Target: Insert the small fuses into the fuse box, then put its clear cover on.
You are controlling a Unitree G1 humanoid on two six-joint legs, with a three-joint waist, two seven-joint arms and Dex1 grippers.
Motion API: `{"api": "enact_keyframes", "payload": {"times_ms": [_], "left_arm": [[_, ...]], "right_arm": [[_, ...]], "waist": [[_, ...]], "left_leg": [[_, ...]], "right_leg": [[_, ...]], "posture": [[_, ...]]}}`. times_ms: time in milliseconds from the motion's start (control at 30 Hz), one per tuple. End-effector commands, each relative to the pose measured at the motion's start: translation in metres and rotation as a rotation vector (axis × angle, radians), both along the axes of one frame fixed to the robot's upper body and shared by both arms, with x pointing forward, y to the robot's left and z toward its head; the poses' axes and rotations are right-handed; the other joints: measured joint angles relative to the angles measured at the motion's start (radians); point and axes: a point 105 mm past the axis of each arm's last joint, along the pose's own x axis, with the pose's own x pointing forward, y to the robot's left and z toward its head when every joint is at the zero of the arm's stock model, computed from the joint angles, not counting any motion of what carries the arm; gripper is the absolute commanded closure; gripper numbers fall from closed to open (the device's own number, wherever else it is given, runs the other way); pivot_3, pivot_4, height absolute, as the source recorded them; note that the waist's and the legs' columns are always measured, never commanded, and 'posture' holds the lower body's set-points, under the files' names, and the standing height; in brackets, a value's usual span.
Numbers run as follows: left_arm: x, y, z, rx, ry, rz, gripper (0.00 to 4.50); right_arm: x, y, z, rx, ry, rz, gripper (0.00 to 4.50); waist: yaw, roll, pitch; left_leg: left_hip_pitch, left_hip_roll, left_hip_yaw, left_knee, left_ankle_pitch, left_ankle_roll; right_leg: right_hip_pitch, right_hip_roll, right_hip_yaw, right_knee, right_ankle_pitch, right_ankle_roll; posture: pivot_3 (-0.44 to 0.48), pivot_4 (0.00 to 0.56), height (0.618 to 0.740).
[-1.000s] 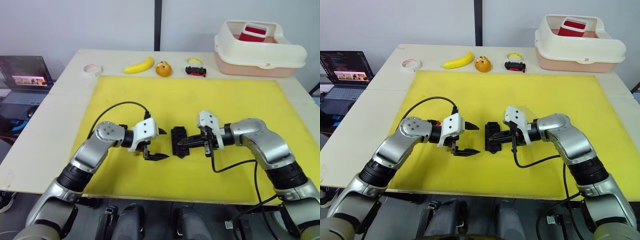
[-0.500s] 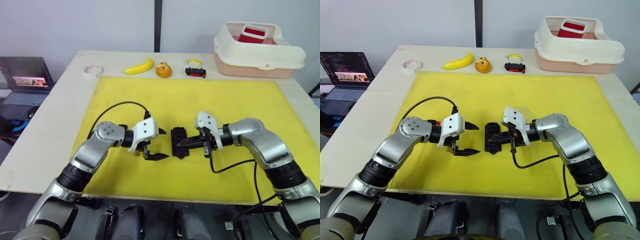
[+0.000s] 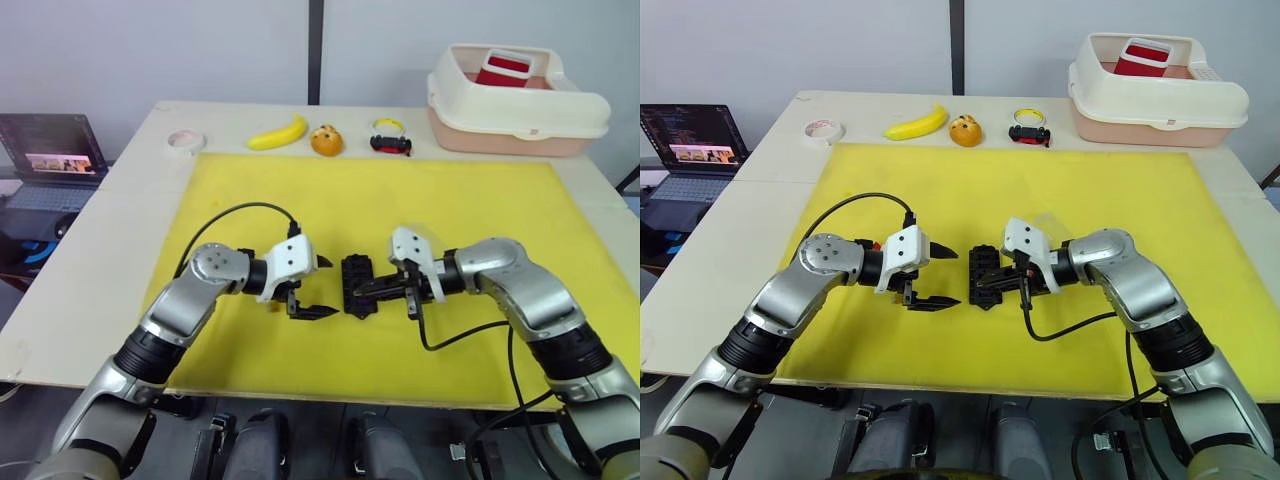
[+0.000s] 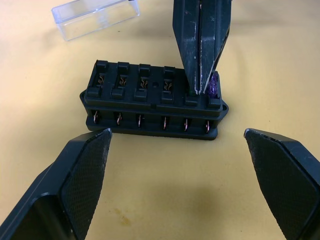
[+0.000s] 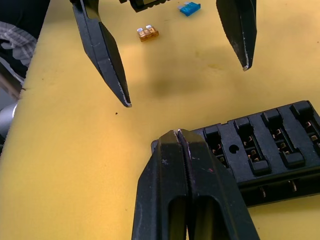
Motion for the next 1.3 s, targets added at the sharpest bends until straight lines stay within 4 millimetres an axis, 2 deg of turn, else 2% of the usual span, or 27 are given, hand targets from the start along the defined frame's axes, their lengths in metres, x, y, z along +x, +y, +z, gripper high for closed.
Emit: {"api": "enact_keyframes", "payload": {"times_ms": [33,233,400,467,667,767,900,1000,1100,1200,1300], "left_arm": [[-0.001,-0.001,0.011,-0.014,-0.04,-0.012,0.0],[-0.002,0.0,0.012,-0.021,-0.032,-0.013,0.0],[0.001,0.003,0.015,-0.025,-0.036,-0.004,0.0],[0.002,0.003,0.015,-0.026,-0.037,0.001,0.0],[0.003,0.004,0.017,-0.031,-0.04,0.006,0.0],[0.005,0.008,0.023,-0.048,-0.04,0.024,0.0],[0.002,0.03,0.048,-0.124,0.011,0.074,0.0],[-0.007,0.06,0.063,-0.143,0.077,0.122,0.0],[-0.02,0.096,0.075,-0.122,0.147,0.171,0.0],[-0.03,0.138,0.083,-0.092,0.192,0.264,0.0],[-0.041,0.181,0.081,-0.01,0.216,0.37,0.0]], "right_arm": [[-0.005,0.002,-0.002,0.011,0.064,-0.015,4.47],[-0.006,0.009,0.039,0.097,0.004,0.001,4.47],[-0.004,0.004,0.062,0.126,-0.037,-0.021,4.47],[-0.002,0.0,0.064,0.121,-0.044,-0.034,4.47],[0.001,-0.01,0.049,0.065,-0.048,-0.061,4.47],[0.001,-0.01,0.049,0.059,-0.064,-0.061,4.47],[-0.004,-0.012,0.063,0.036,-0.147,-0.031,4.47],[-0.013,-0.02,0.075,0.023,-0.167,-0.001,4.47],[-0.014,-0.036,0.085,-0.019,-0.203,-0.016,3.67],[-0.014,-0.063,0.094,-0.078,-0.221,-0.053,2.28],[-0.013,-0.096,0.097,-0.152,-0.208,-0.108,0.78]], "waist": [[0.0,0.0,0.0],[-0.001,0.0,0.0],[0.001,0.0,0.0],[0.0,0.0,0.0],[-0.001,0.0,0.0],[-0.001,0.0,0.0],[-0.003,0.0,0.001],[-0.005,0.001,0.001],[-0.005,0.001,0.001],[-0.003,0.001,0.002],[-0.002,0.001,0.002]], "left_leg": [[0.0,0.0,0.0,0.0,0.0,0.0],[-0.001,0.0,0.0,0.0,0.0,0.0],[-0.002,0.0,0.0,0.0,0.0,0.0],[-0.002,0.0,0.0,0.0,0.0,0.0],[-0.002,0.0,0.0,-0.001,0.0,0.0],[-0.002,0.0,0.001,-0.001,0.0,0.0],[-0.003,0.0,0.001,-0.001,0.0,0.0],[-0.004,0.0,0.001,-0.002,0.0,0.0],[-0.004,0.0,0.001,-0.003,0.0,0.0],[-0.004,0.0,0.001,-0.003,0.0,0.0],[-0.004,0.0,0.003,-0.003,0.0,0.0]], "right_leg": [[0.0,0.0,0.0,0.0,0.0,0.0],[-0.002,0.0,0.0,0.0,0.0,0.0],[-0.002,-0.001,0.0,0.0,0.0,0.0],[-0.002,-0.001,0.0,0.0,0.0,0.0],[-0.003,-0.001,0.0,0.0,0.0,0.0],[-0.003,-0.001,0.0,0.0,0.0,0.0],[-0.004,-0.001,0.0,0.0,0.0,0.0],[-0.006,-0.001,0.0,0.0,0.0,0.0],[-0.006,-0.001,0.0,0.0,0.0,0.0],[-0.006,-0.002,0.0,0.0,-0.001,-0.001],[-0.007,-0.003,0.0,-0.002,-0.002,-0.004]], "posture": [[0.0,0.15,0.74],[0.0,0.15,0.74],[0.0,0.15,0.74],[0.0,0.15,0.74],[0.0,0.15,0.74],[0.0,0.15,0.74],[0.0,0.15,0.74],[0.0,0.15,0.74],[0.0,0.15,0.74],[0.0,0.15,0.74],[0.0,0.15,0.74]]}}
